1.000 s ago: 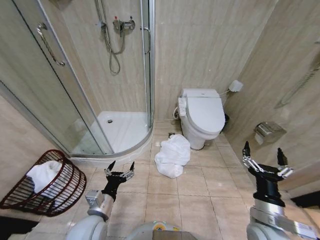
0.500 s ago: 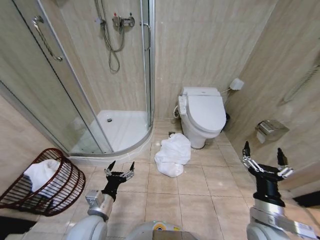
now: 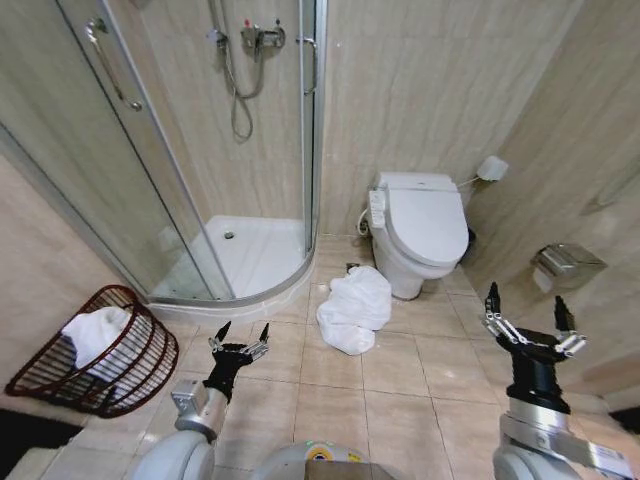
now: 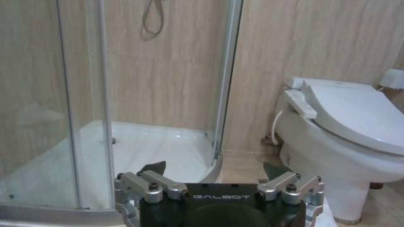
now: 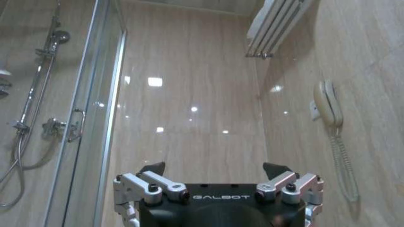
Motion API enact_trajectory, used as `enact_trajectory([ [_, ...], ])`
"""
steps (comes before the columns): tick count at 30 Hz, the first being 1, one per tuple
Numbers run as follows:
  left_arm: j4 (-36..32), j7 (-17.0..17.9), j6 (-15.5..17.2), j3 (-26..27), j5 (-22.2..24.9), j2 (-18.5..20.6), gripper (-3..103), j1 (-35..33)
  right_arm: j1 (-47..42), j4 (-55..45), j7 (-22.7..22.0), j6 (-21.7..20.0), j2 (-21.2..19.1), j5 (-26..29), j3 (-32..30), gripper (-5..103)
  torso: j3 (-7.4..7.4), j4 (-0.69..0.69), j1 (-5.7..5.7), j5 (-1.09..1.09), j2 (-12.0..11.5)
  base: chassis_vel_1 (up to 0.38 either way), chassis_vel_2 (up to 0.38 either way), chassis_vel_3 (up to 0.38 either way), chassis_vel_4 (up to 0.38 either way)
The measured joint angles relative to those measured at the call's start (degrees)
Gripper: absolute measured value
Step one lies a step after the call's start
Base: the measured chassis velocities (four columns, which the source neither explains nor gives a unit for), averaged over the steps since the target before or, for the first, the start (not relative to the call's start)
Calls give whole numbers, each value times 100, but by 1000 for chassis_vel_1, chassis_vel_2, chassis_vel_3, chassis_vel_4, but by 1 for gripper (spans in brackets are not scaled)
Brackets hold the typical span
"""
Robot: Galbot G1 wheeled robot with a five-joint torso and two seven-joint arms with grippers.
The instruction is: Discard the used towel into the hamper.
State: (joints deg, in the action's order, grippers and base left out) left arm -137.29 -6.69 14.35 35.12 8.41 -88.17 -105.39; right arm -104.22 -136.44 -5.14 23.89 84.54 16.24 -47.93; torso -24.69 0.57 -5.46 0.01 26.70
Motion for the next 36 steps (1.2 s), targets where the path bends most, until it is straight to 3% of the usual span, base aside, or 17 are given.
enact_trajectory([
  [6,0,0,0,0,0,0,100,0,0,0,0,0,0,0,0,100,10,-1,6,0,-16,0,0,0,0],
  [21,0,0,0,0,0,0,100,0,0,0,0,0,0,0,0,100,209,0,146,0,-357,-15,-13,-7,-13],
  [36,0,0,0,0,0,0,100,0,0,0,0,0,0,0,0,100,221,-2,147,-1,-367,0,0,0,0],
])
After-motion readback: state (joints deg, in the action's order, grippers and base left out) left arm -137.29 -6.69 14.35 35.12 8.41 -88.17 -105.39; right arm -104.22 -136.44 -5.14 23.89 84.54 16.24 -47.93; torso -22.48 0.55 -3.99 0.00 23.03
